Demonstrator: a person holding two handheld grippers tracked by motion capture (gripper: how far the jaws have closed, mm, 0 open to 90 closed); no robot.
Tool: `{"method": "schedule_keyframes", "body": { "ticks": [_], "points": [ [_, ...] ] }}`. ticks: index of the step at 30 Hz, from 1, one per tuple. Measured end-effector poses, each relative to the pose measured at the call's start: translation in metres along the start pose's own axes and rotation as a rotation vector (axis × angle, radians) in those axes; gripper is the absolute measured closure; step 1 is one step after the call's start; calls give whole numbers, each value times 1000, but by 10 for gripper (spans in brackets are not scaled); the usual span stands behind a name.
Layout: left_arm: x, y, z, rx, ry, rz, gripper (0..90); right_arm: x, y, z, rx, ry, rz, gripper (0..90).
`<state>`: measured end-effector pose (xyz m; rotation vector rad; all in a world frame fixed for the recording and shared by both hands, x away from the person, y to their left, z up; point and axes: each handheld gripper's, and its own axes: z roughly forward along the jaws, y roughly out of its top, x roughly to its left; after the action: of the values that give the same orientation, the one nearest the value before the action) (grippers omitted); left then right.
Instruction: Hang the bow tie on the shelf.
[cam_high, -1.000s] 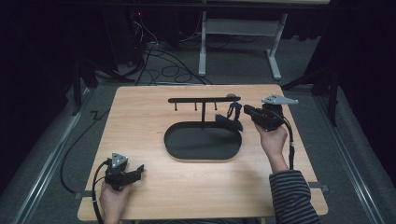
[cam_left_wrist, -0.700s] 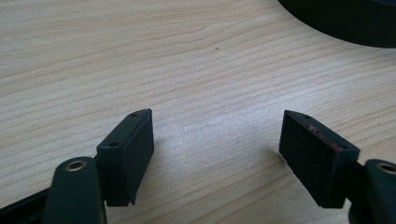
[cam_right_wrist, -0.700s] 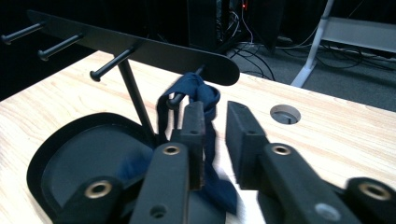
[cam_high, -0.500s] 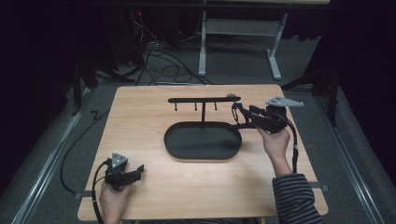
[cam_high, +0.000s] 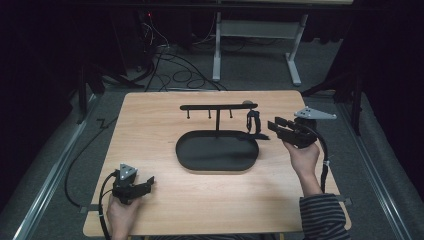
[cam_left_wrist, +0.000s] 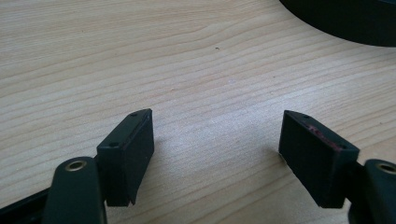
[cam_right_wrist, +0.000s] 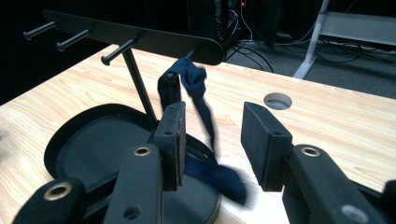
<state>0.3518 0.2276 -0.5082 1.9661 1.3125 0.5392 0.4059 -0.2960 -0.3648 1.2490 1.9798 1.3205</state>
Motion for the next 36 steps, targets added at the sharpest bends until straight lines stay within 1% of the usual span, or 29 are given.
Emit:
{"method": "schedule_keyframes", "body": {
  "ticks": [6,10,15,17,24,29,31,36],
  "points": [
    [0,0,0,2,2,4,270,-2,-8,-7,0,-6,10,608],
    [0,0,0,1,3,3,270,-3,-13,-12,-2,-9,7,604],
    [-1,0,0,0,4,2,270,-1,-20,-18,0,-8,11,601],
    [-1,0,0,-1,6,3,270,0,-22,-21,-5,-7,2,598],
    [-1,0,0,1,8,4,271,2,-32,-34,-11,-8,12,596],
    [-1,0,0,1,9,5,271,3,-38,-38,-8,-10,9,594],
    [-1,0,0,3,7,6,271,3,-40,-40,-11,-6,17,593],
    [-1,0,0,3,8,6,271,5,-46,-42,-7,-4,18,592]
  ]
}}
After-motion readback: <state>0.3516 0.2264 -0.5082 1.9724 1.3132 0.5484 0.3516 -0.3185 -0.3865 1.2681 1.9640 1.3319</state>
